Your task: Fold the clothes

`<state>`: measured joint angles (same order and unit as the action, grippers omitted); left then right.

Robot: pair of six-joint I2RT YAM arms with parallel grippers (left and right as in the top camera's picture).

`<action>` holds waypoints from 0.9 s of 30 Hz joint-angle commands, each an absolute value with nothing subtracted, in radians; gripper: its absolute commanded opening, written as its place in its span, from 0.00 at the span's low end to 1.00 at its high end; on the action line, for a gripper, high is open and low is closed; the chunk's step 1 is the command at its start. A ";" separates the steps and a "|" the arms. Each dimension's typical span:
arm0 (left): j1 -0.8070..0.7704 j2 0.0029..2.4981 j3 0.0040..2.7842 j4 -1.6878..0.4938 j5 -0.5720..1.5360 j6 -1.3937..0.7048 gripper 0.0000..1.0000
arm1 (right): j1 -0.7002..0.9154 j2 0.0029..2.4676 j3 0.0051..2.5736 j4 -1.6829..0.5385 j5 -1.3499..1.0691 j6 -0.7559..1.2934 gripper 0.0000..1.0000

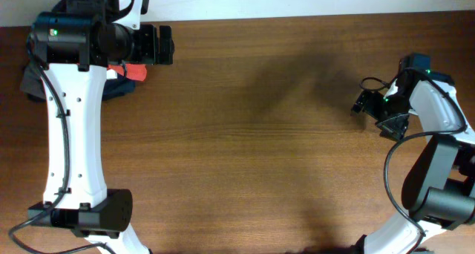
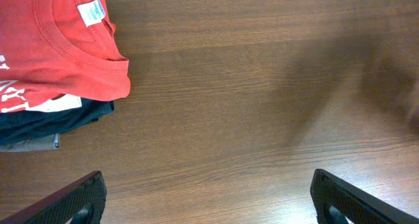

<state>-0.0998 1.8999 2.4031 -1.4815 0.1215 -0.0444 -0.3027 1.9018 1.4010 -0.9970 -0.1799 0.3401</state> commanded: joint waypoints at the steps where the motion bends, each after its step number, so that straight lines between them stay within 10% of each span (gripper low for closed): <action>1: -0.098 1.886 2.405 -1.486 0.107 -0.025 0.99 | -0.228 1.737 1.412 -0.994 -0.168 0.346 0.99; 7: -0.098 1.886 2.405 -1.486 0.107 -0.025 0.99 | 0.072 1.335 1.412 -0.995 -0.168 0.346 0.99; 15: -0.098 1.886 2.405 -1.486 0.107 -0.025 0.99 | 0.090 1.063 1.318 -1.008 -0.091 0.345 0.99; 27: -0.098 1.886 2.405 -1.486 0.107 -0.025 0.99 | 0.091 0.303 0.361 -0.291 -0.100 0.293 0.99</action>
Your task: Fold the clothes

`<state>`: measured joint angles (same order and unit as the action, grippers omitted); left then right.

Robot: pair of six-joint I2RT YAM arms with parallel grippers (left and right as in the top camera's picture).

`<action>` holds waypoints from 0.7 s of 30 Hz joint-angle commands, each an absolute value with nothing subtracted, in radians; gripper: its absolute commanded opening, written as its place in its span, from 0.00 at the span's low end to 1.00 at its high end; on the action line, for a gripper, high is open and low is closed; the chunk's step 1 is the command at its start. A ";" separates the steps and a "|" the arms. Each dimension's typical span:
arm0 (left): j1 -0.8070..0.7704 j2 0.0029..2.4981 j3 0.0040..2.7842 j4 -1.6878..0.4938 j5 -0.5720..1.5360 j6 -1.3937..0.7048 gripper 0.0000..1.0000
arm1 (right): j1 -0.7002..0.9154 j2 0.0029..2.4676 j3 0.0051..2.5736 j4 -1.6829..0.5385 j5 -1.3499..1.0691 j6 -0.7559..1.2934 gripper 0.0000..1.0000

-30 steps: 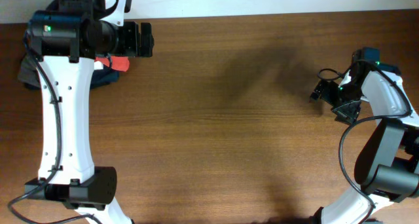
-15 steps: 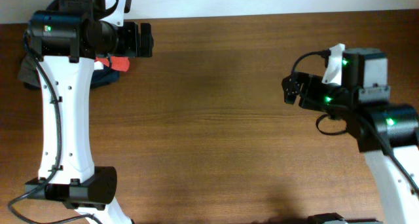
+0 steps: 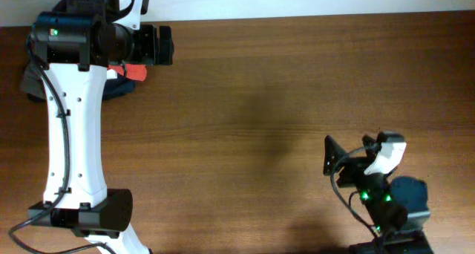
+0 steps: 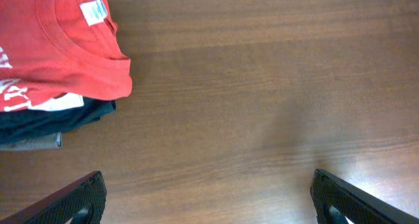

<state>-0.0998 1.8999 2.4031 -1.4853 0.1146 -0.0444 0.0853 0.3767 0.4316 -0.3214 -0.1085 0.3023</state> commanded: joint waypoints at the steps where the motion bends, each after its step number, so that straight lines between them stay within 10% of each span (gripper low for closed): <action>1: -0.098 1.886 2.405 -1.486 0.107 -0.025 0.99 | 0.091 0.255 0.320 -0.271 -0.100 0.292 0.99; 21: -0.098 1.886 2.405 -1.486 0.107 -0.025 0.99 | 0.080 0.003 0.006 0.001 0.020 0.236 0.98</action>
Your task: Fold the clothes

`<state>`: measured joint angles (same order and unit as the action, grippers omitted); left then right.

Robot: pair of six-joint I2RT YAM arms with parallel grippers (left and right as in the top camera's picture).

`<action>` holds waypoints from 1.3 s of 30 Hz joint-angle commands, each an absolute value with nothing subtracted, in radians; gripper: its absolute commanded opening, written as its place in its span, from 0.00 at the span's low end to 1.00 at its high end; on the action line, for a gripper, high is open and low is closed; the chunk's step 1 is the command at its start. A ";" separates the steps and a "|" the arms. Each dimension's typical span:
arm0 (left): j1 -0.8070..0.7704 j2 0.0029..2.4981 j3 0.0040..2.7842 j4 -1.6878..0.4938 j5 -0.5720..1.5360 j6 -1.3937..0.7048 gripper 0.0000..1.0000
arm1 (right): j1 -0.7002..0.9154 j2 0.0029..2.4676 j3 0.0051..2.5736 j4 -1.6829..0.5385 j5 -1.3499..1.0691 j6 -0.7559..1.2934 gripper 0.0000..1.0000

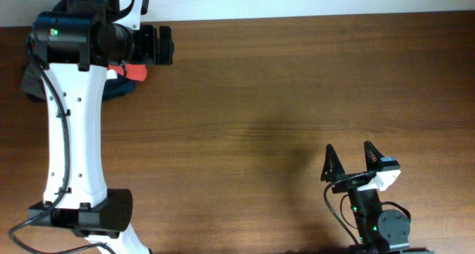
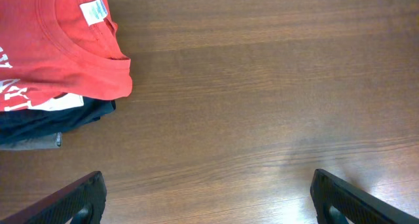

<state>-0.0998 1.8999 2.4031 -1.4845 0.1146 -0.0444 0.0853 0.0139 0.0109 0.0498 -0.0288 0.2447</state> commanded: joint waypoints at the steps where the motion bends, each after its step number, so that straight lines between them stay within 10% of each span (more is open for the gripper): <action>1: -0.098 1.886 2.405 -1.486 0.108 -0.025 0.99 | 0.070 0.003 0.006 -0.037 0.020 0.236 0.99; 33: -0.098 1.875 2.402 -1.557 0.109 -0.026 0.99 | 0.032 0.004 0.006 -0.082 0.012 0.237 0.99; 39: -0.099 1.590 1.853 -1.241 0.108 -0.025 0.99 | 0.032 0.004 0.006 -0.082 0.012 0.237 0.99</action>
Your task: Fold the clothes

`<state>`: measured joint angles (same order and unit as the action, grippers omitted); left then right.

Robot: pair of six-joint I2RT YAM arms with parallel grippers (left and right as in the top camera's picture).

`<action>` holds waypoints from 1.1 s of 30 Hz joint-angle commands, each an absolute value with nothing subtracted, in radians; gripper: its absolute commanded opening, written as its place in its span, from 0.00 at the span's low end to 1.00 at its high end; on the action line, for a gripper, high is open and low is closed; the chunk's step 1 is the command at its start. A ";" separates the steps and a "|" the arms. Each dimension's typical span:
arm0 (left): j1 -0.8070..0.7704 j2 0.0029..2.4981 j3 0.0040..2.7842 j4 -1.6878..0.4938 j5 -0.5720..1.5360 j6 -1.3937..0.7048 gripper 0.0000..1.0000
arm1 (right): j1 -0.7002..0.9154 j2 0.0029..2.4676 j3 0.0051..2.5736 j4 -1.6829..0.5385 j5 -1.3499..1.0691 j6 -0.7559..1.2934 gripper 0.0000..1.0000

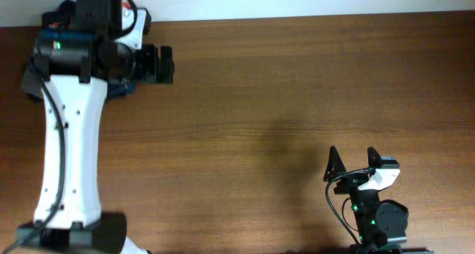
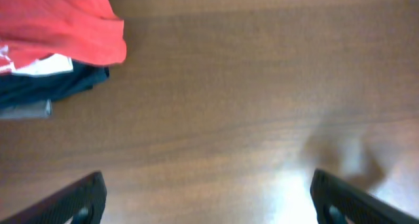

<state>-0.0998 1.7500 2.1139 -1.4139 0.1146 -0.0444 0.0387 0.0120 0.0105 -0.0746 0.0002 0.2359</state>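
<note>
A folded pile lies at the table's far left corner: a red shirt [image 2: 59,27] on top, a dark navy garment [image 2: 52,86] under it, and a grey one [image 2: 26,109] at the bottom. The overhead view shows only a dark edge of the pile [image 1: 122,88] beside the left arm. My left gripper [image 1: 165,64] hangs just right of the pile, open wide, with nothing between its black fingertips [image 2: 78,201]. My right gripper [image 1: 351,163] is at the front right, far from the clothes, open and empty, fingers pointing away from the front edge.
The brown wooden table [image 1: 282,83] fills both views. The left arm's white link [image 1: 70,150] runs along the left side from the front edge to the pile. A white wall strip borders the far edge.
My left gripper has shifted a little toward the table's front; in its wrist view, now blurred, the pile sits higher and further left. The right arm has hardly moved.
My right gripper was at the table's right edge, then nearer the front right, then parked at the front edge with its fingers open. My left gripper stayed open beside the folded pile through those moments, and has now shifted slightly away from it.
</note>
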 commanded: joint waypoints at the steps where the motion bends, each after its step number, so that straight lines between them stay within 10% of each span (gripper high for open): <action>1: -0.099 1.537 1.747 -1.163 0.109 -0.026 0.99 | 0.032 0.004 0.006 -0.082 0.012 0.237 0.99; 7: -0.097 1.115 1.092 -0.690 0.107 -0.025 0.99 | 0.032 0.004 0.006 -0.082 0.012 0.237 0.99; 15: -0.096 0.580 0.721 -0.578 -0.014 -0.025 0.99 | 0.032 0.004 0.006 -0.082 0.012 0.237 0.99; 22: -0.090 0.180 0.165 0.075 -0.043 -0.030 0.99 | 0.032 0.004 0.006 -0.082 0.012 0.237 0.99; 33: 0.045 0.005 0.009 -0.002 -0.042 -0.029 0.99 | 0.032 0.004 0.006 -0.082 0.012 0.237 0.99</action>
<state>0.0162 0.0143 0.0208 0.0551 -0.0345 -0.0448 0.0387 0.0101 0.0109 -0.0750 0.0032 0.2356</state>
